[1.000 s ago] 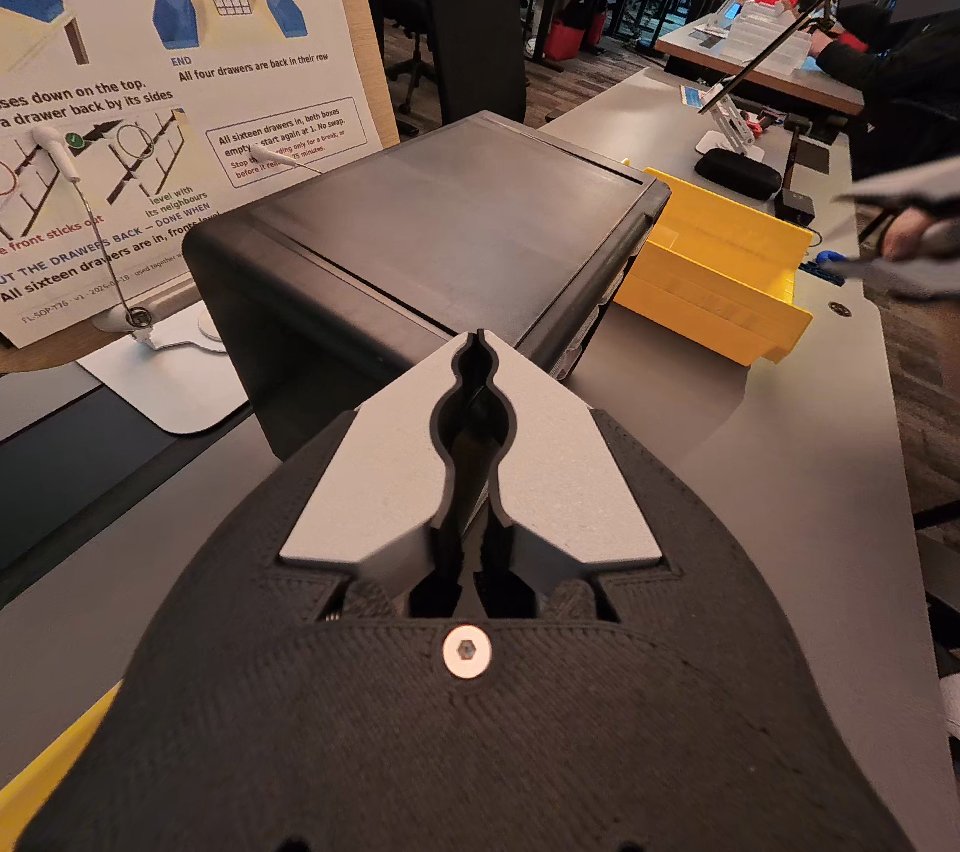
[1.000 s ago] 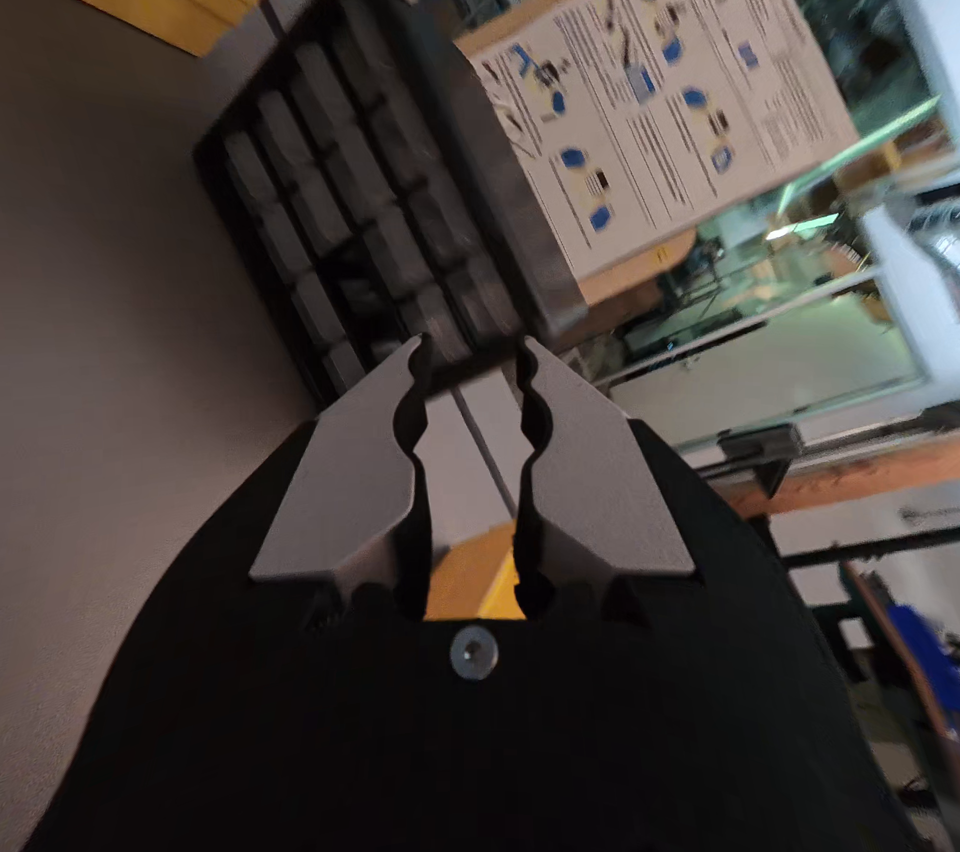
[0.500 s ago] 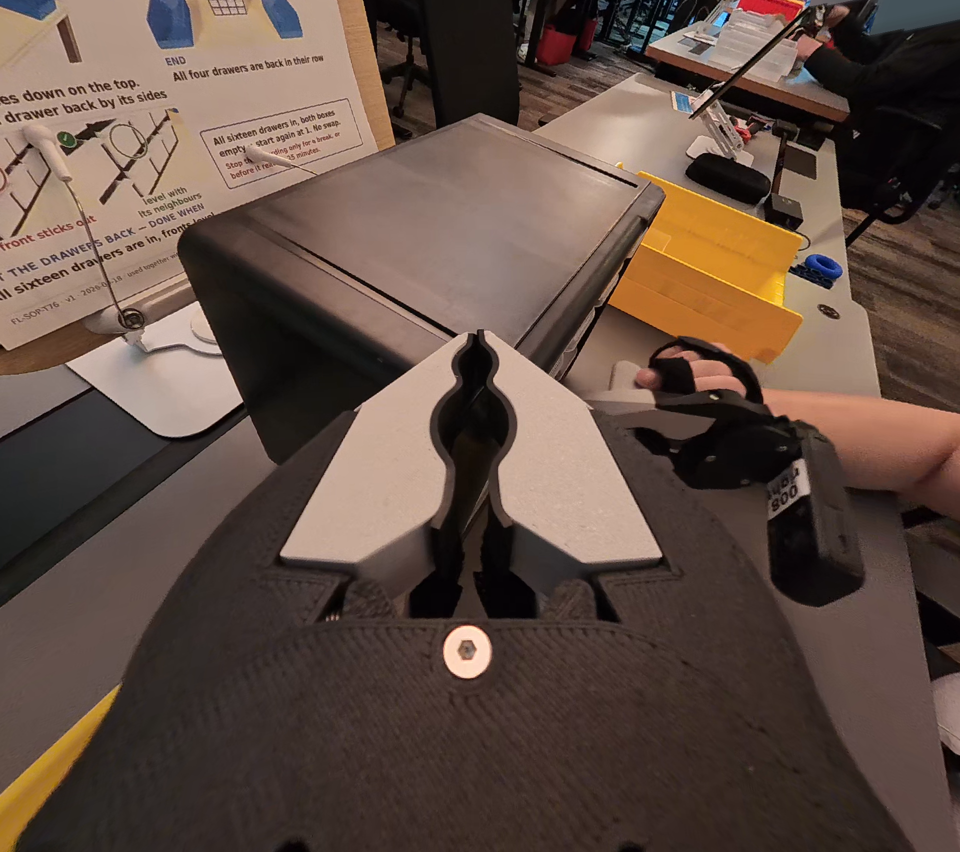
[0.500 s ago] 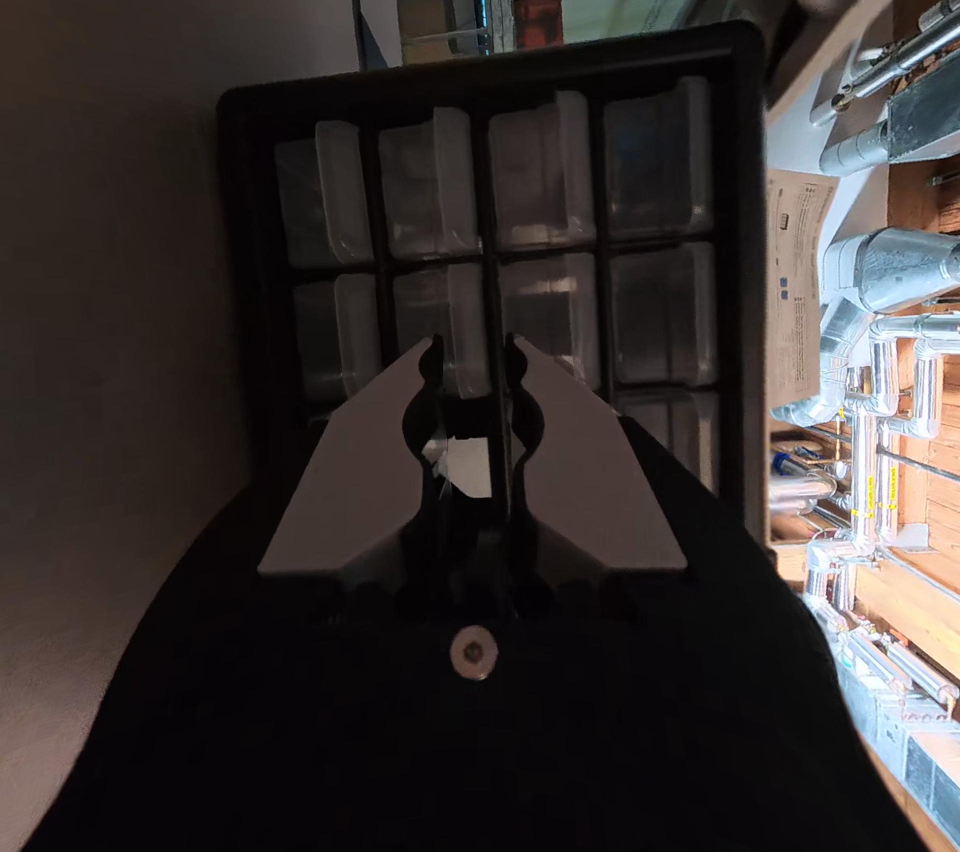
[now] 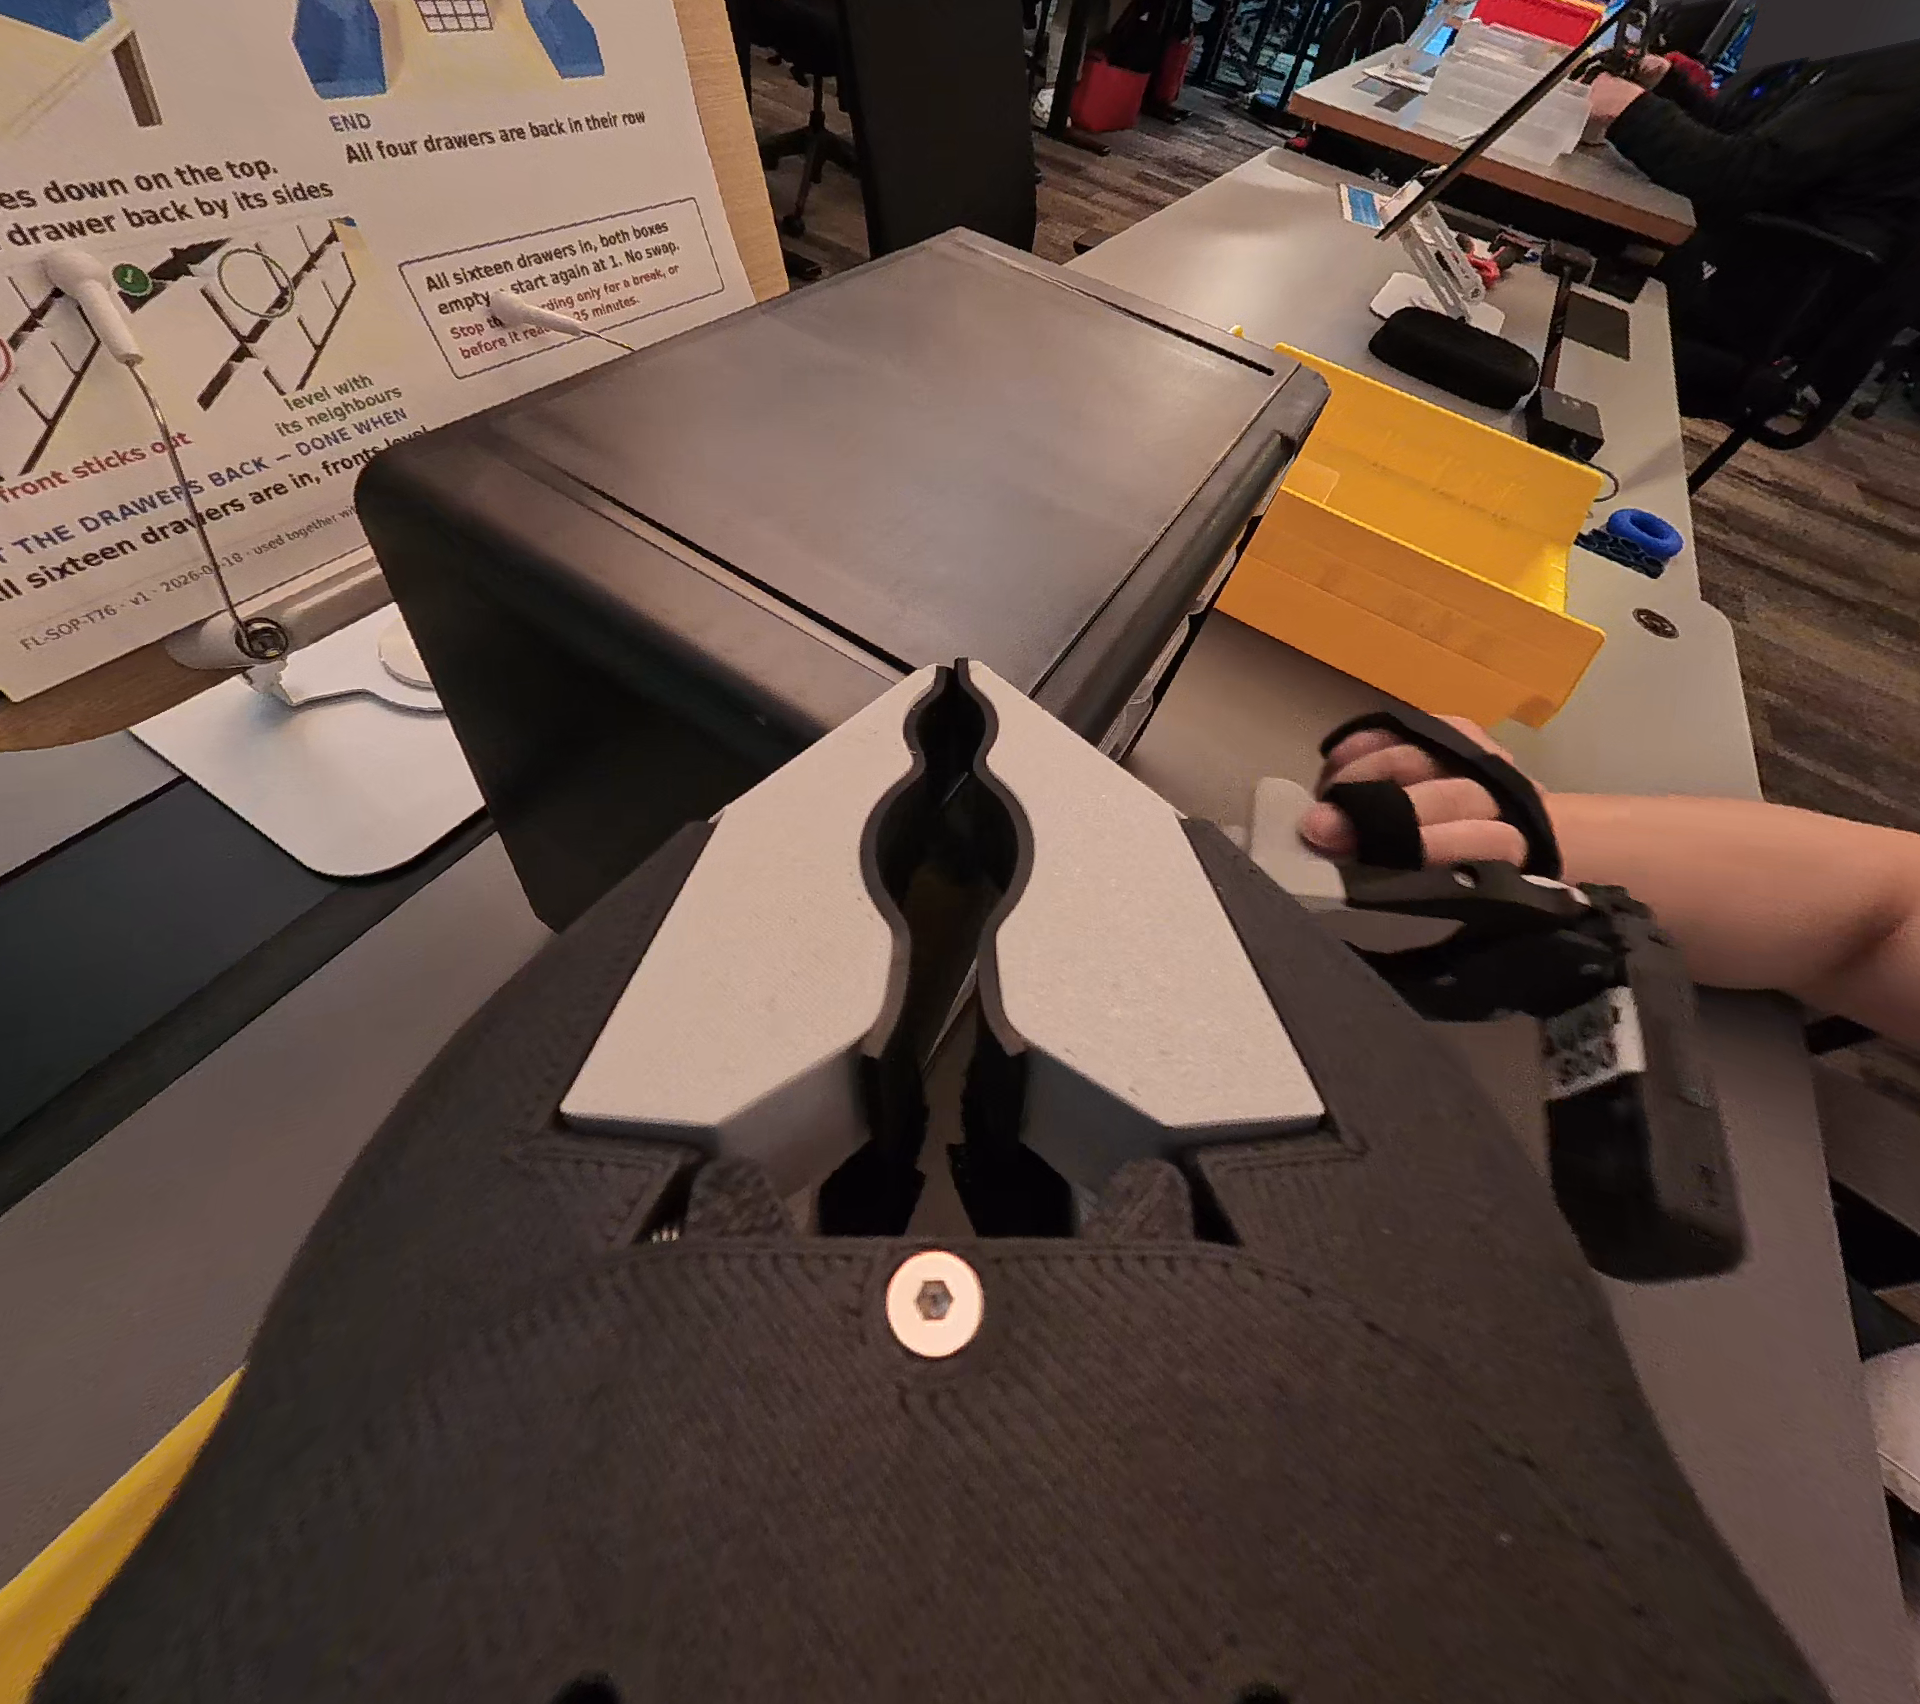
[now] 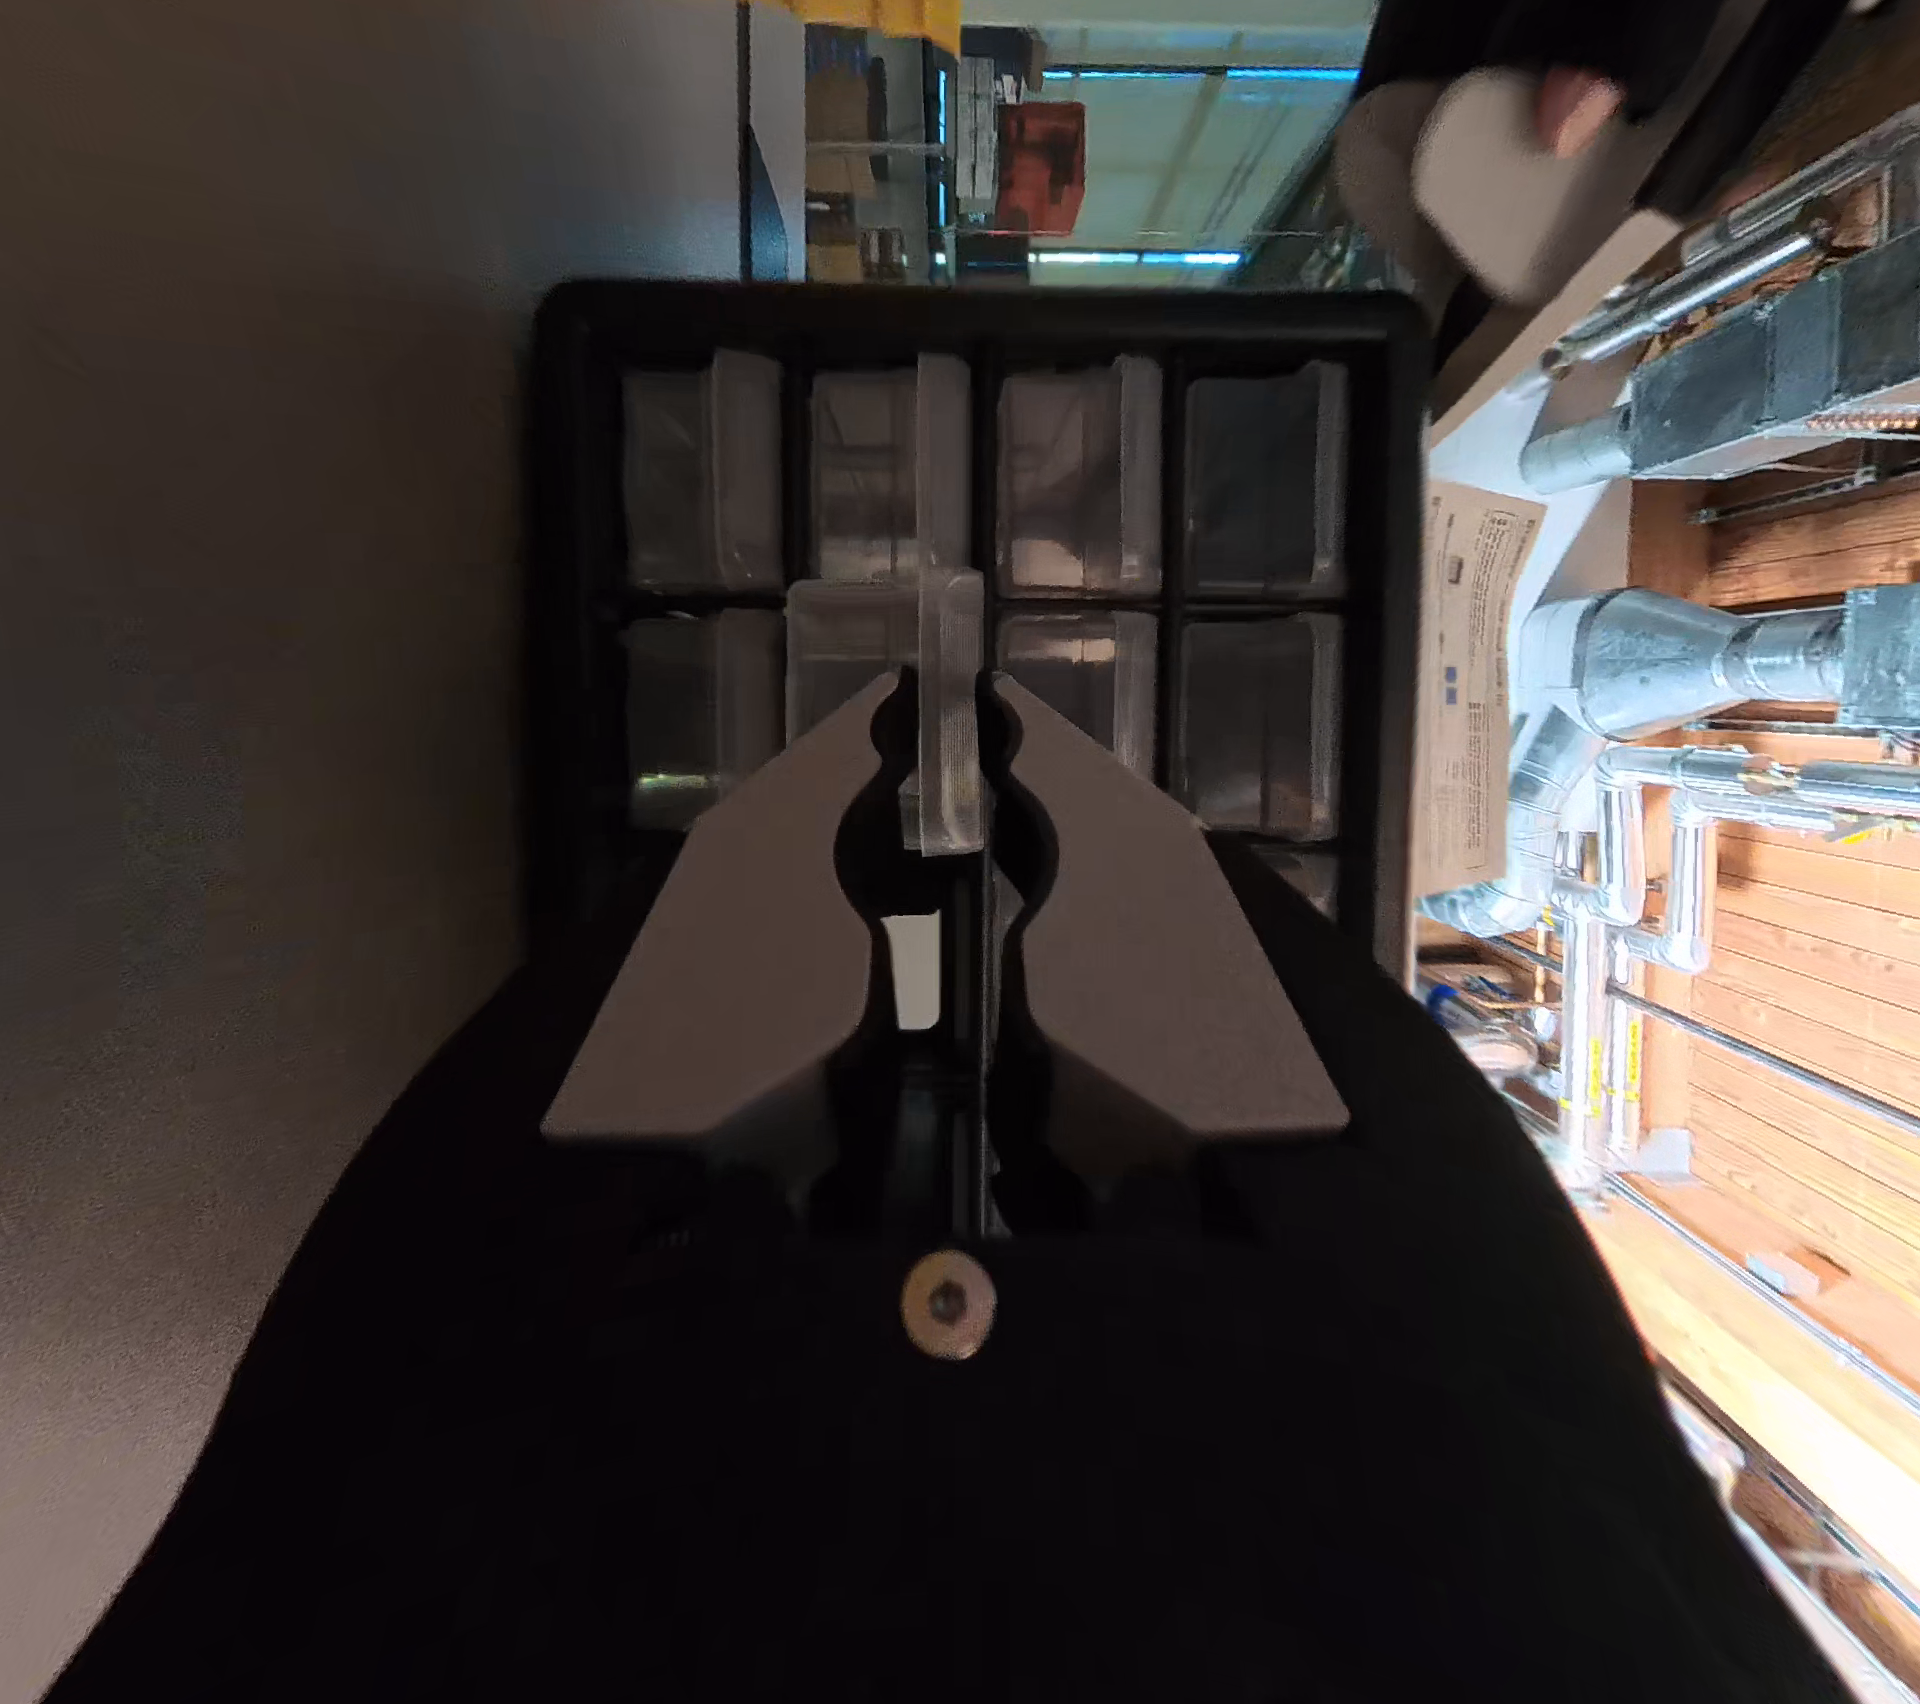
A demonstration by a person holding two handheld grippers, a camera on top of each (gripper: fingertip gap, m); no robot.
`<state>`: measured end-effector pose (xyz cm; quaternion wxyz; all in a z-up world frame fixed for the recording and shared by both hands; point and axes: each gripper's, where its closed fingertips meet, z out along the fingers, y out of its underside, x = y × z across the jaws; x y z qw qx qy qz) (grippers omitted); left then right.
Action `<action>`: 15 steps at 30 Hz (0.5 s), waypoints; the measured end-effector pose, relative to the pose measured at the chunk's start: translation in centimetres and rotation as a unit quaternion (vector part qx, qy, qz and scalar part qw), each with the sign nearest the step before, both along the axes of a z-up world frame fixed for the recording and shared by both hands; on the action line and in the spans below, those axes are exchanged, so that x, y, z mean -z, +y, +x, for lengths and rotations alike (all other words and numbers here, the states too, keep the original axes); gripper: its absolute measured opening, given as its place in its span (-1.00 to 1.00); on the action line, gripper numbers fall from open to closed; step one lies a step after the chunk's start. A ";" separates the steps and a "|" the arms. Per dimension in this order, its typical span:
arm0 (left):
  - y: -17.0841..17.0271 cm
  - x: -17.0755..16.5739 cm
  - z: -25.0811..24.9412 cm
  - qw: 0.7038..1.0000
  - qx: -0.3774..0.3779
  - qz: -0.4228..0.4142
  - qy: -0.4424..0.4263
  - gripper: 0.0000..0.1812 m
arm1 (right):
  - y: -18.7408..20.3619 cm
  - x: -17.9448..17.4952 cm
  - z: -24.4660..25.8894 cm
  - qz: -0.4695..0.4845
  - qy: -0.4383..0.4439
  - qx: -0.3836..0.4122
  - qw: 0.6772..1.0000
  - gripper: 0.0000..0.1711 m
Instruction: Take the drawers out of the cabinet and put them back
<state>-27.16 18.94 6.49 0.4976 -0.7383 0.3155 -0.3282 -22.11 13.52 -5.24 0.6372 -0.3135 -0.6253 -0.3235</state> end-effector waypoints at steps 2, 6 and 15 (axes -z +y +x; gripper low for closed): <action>0.0 0.0 0.0 1.000 0.001 -0.001 -0.001 -1.00 | -1.4 0.0 0.1 -0.025 0.001 -0.006 1.000 -0.88; 0.0 0.0 0.0 1.000 0.001 -0.001 -0.002 -1.00 | -1.4 0.1 0.4 -0.144 0.026 0.023 0.989 -0.50; 0.0 0.0 0.0 1.000 0.002 -0.001 -0.003 -1.00 | -0.5 2.3 0.7 -0.325 -0.067 0.096 0.938 -0.72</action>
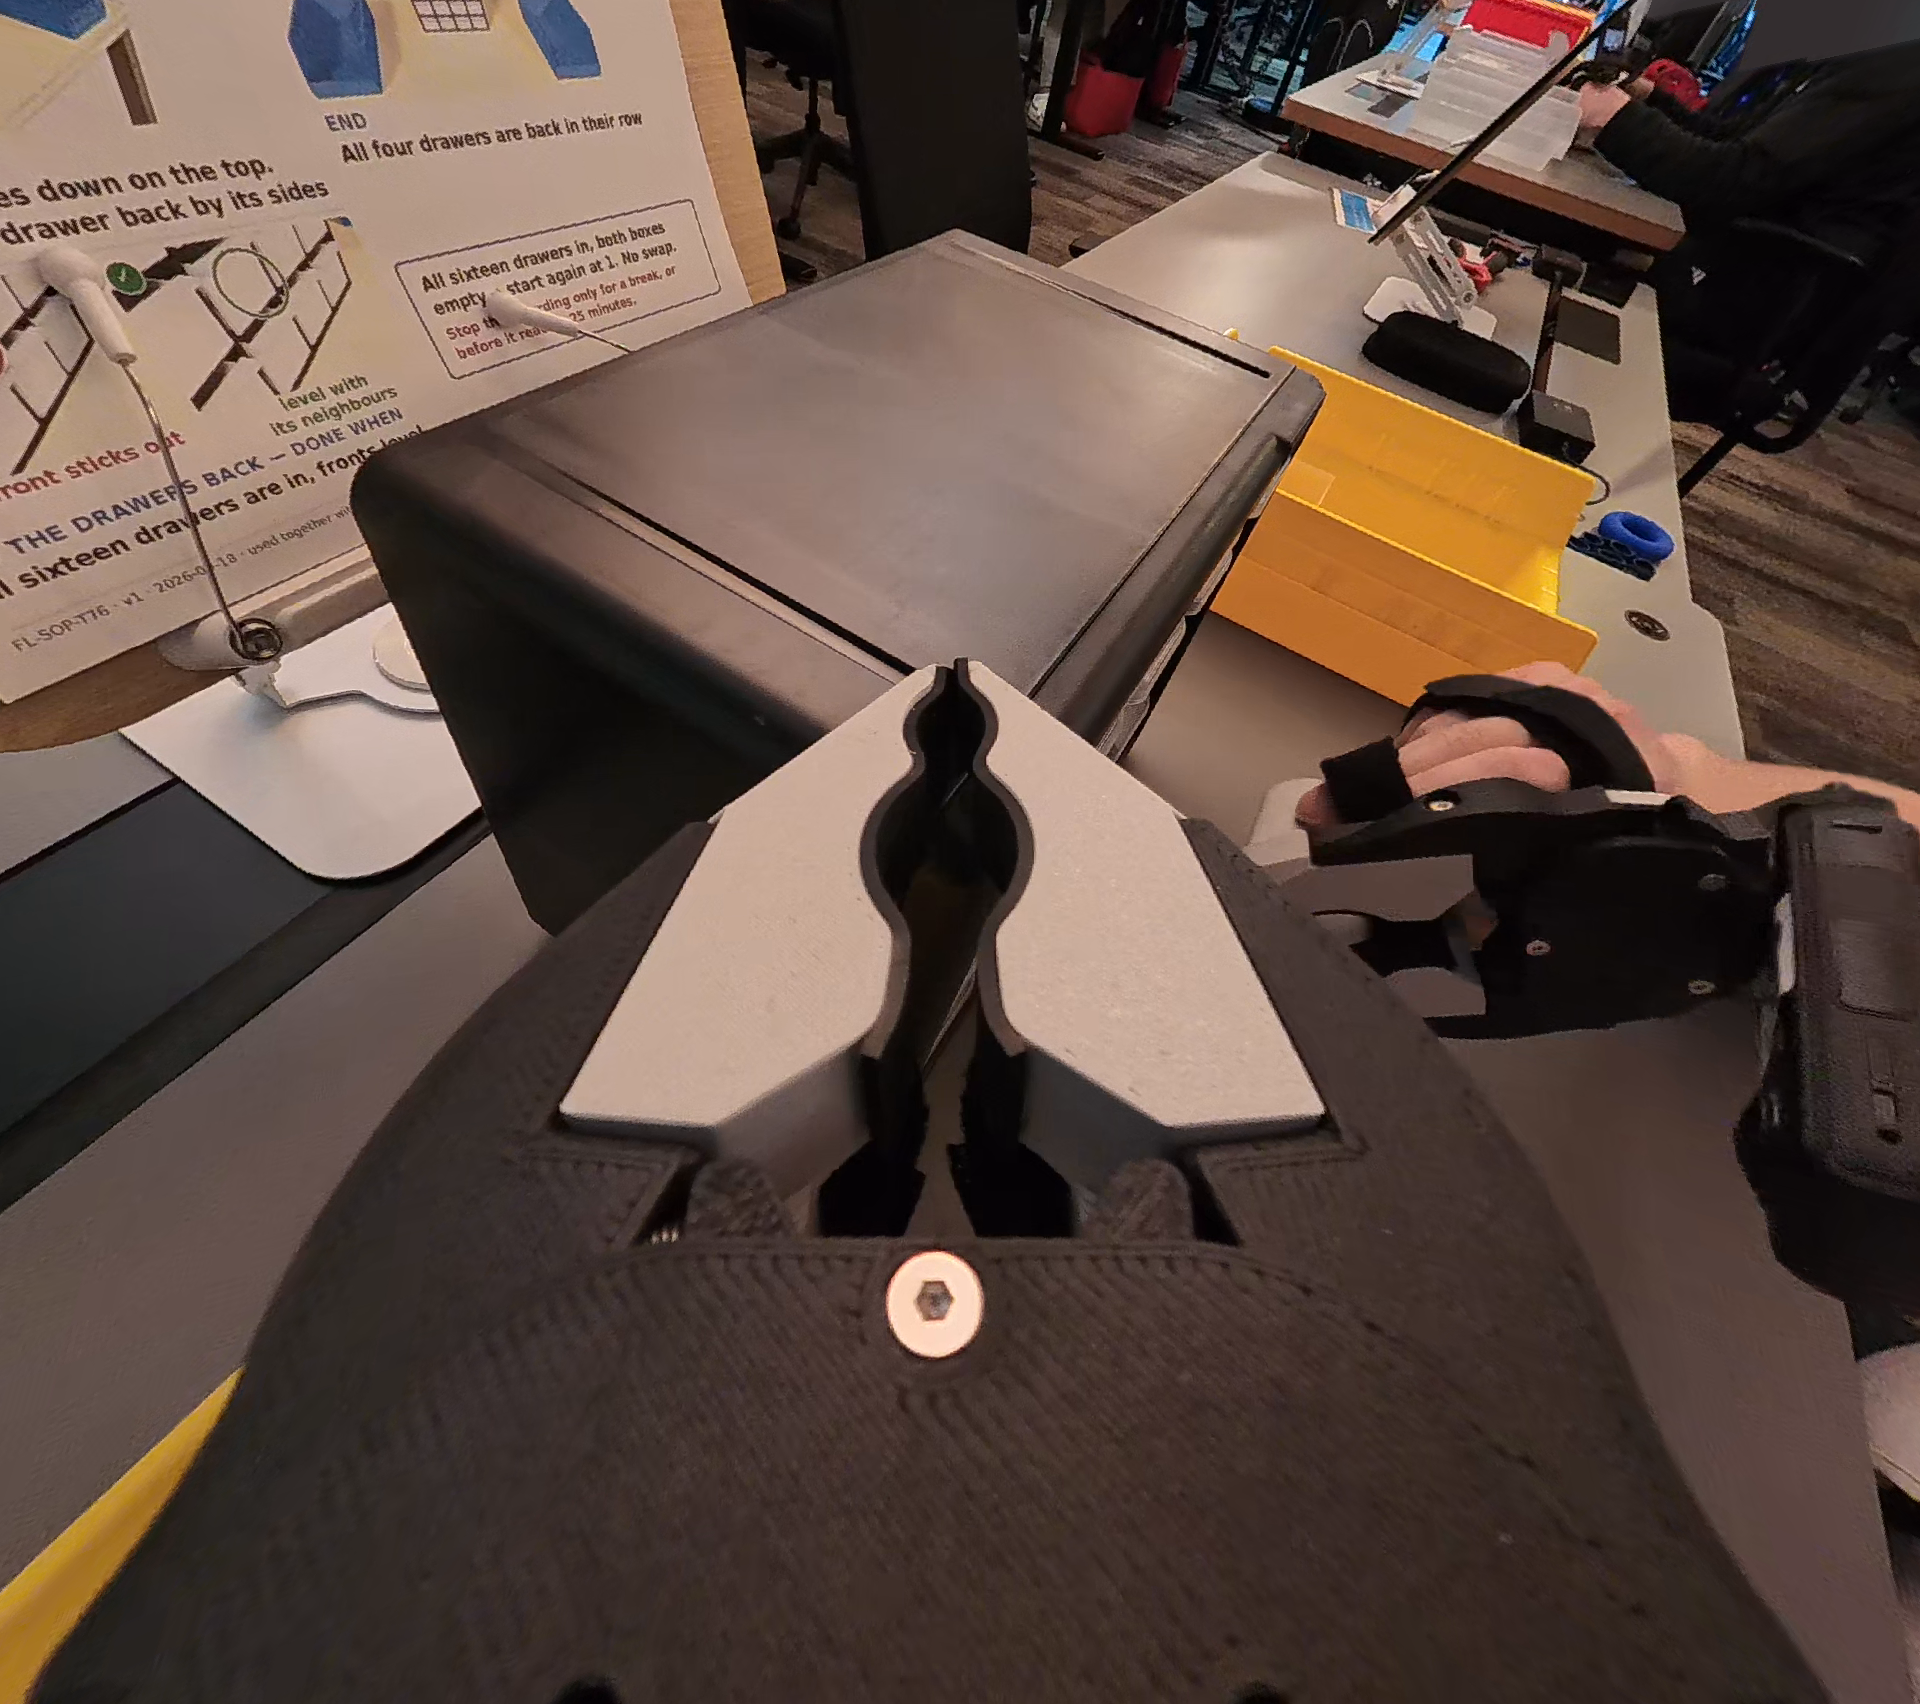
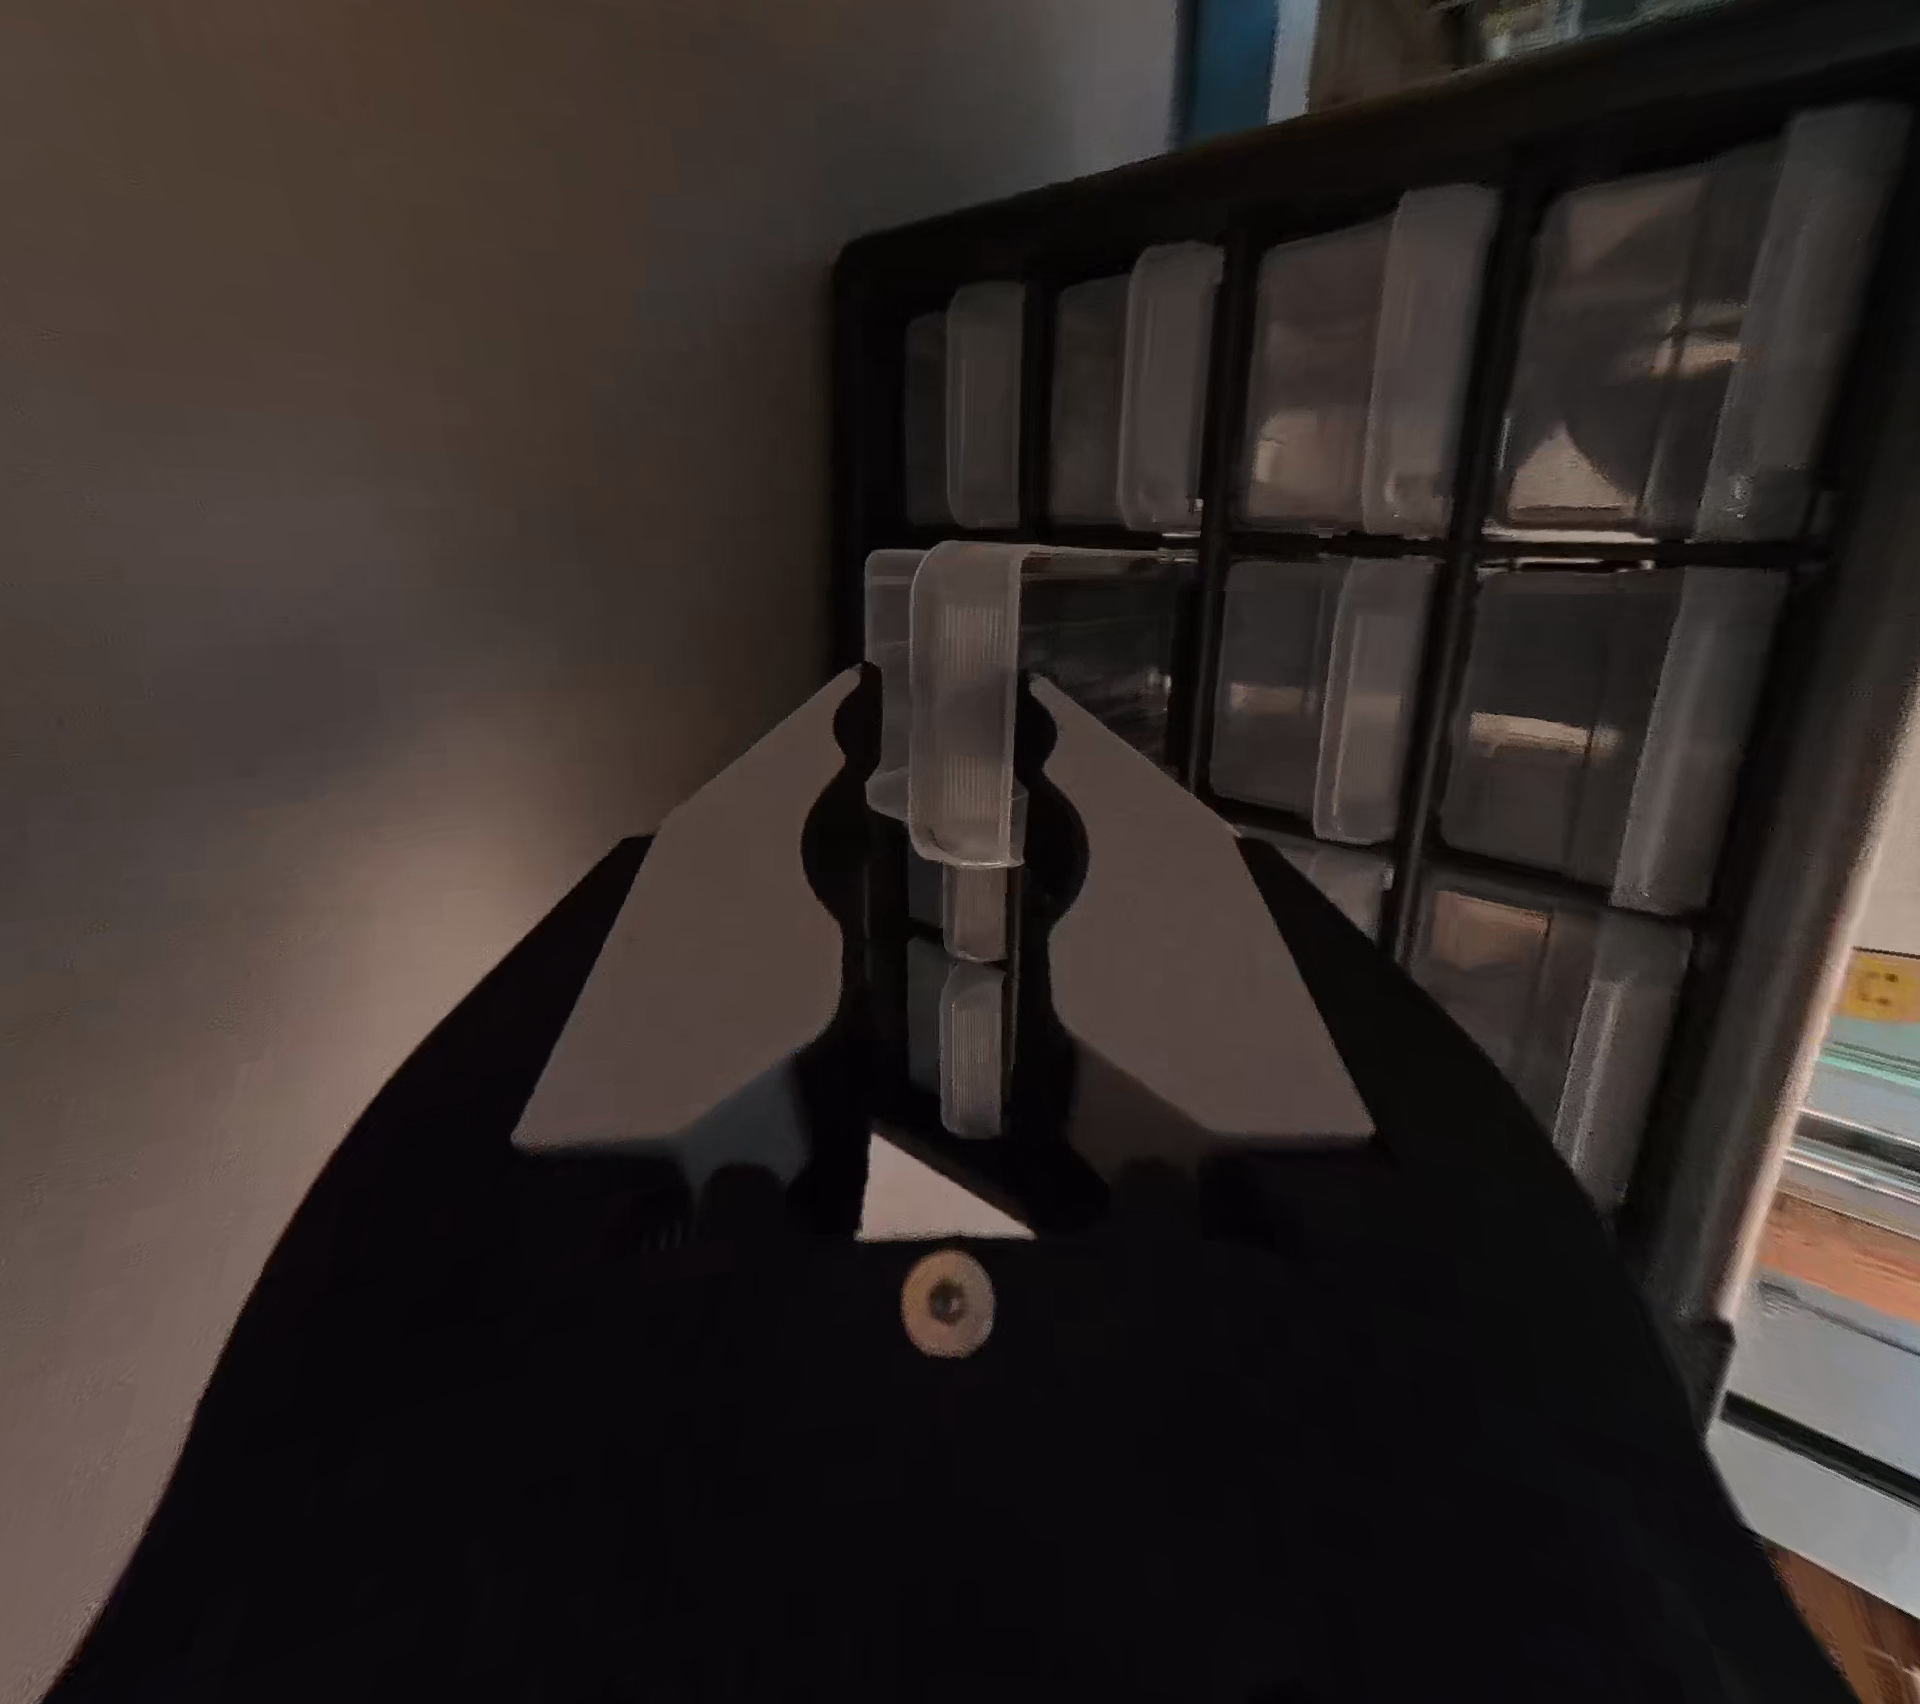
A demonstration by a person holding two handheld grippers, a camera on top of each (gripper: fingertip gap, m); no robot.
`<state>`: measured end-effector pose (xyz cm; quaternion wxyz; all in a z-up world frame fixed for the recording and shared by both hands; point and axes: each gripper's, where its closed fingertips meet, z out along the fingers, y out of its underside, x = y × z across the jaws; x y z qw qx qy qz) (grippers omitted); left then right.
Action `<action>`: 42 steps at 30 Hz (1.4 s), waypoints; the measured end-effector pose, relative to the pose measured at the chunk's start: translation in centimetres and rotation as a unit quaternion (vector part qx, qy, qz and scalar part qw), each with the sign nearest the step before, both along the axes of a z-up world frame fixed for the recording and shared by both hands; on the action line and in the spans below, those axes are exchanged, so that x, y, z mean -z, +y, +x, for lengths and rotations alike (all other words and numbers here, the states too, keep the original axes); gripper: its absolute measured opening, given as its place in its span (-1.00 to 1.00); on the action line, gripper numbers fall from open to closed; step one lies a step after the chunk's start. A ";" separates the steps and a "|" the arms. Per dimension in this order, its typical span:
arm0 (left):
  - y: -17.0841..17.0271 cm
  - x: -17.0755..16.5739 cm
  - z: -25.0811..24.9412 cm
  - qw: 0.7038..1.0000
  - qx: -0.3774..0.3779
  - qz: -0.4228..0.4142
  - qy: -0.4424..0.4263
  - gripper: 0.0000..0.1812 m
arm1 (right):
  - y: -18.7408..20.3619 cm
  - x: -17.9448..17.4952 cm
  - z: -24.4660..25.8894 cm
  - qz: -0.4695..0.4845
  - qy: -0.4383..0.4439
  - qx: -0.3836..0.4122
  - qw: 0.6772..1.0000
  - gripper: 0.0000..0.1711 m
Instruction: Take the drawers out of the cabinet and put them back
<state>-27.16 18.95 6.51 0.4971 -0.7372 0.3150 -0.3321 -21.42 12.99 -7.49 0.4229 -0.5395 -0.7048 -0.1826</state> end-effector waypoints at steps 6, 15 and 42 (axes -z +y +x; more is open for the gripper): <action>0.0 0.0 0.0 1.000 0.000 0.000 0.001 -1.00 | -1.5 -0.1 -0.3 -0.088 0.038 0.008 0.995 -0.80; 0.0 0.0 0.0 1.000 -0.001 0.000 0.001 -1.00 | -4.3 -0.5 -0.6 -0.096 0.029 -0.007 0.995 -0.80; 0.1 0.1 0.0 1.000 -0.001 0.000 0.002 -1.00 | -7.2 -1.5 1.2 -0.165 0.068 -0.036 0.983 -0.79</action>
